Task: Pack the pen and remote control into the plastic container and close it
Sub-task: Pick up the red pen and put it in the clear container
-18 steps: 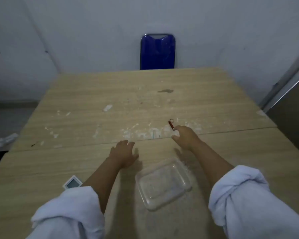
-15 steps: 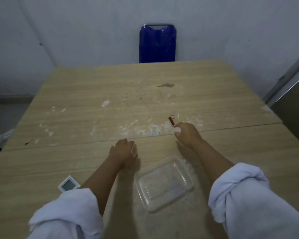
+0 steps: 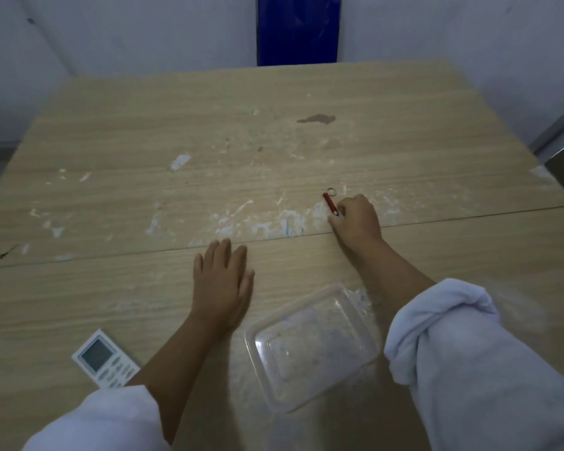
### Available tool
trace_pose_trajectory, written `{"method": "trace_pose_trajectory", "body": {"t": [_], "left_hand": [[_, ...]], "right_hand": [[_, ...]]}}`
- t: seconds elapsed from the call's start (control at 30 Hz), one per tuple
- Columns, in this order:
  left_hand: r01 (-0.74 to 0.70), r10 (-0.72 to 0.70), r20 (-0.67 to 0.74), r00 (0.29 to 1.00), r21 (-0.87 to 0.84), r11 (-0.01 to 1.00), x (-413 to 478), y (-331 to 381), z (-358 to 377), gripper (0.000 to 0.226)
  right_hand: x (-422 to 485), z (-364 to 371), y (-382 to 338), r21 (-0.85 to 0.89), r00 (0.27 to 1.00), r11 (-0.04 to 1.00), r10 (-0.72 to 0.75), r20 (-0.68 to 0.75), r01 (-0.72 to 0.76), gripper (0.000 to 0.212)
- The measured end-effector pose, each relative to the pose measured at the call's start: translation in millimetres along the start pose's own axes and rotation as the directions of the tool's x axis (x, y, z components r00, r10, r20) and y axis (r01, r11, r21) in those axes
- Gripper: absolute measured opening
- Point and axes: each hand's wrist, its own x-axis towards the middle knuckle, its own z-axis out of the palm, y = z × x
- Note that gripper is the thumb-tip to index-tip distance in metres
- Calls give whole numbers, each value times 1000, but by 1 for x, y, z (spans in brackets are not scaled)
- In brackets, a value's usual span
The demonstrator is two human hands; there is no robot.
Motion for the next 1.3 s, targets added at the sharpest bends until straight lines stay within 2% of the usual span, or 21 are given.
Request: {"method": "trace_pose_trajectory", "body": {"t": [0.17, 0.33, 0.5, 0.7, 0.8, 0.9, 1.03, 1.3], "left_hand": [[17, -17, -6, 1000, -22, 1000, -1, -1, 5, 57], [24, -20, 49, 999, -82, 996, -3, -2, 2, 57], [31, -30, 10, 1000, -200, 979, -19, 2, -7, 53], [91, -125, -74, 989, -355, 930, -66, 16, -15, 43], [125, -168, -74, 983, -396, 909, -87, 22, -14, 41], [165, -222, -76, 972, -447, 879, -107, 29, -16, 36], [246, -311, -20, 950, -561, 790, -124, 39, -19, 27], [247, -337, -22, 941, -639, 729, -132, 42, -18, 15]], "right_hand": [[5, 7, -1, 14, 999, 1000, 22, -49, -21, 23], [2, 5, -2, 27, 998, 999, 41, -56, -40, 18], [-28, -5, -3, 208, 995, 977, 60, -80, -43, 13], [-104, -22, -10, 410, 981, 912, 104, -163, -29, 7], [-146, -23, -8, 435, 973, 899, 132, -187, -38, 5], [-185, -23, -3, 396, 969, 916, 156, -194, -68, 6], [-216, -13, 7, 273, 973, 961, 102, -207, -43, 12], [-222, -6, 6, -58, 980, 984, 162, -114, -170, 22]]}}
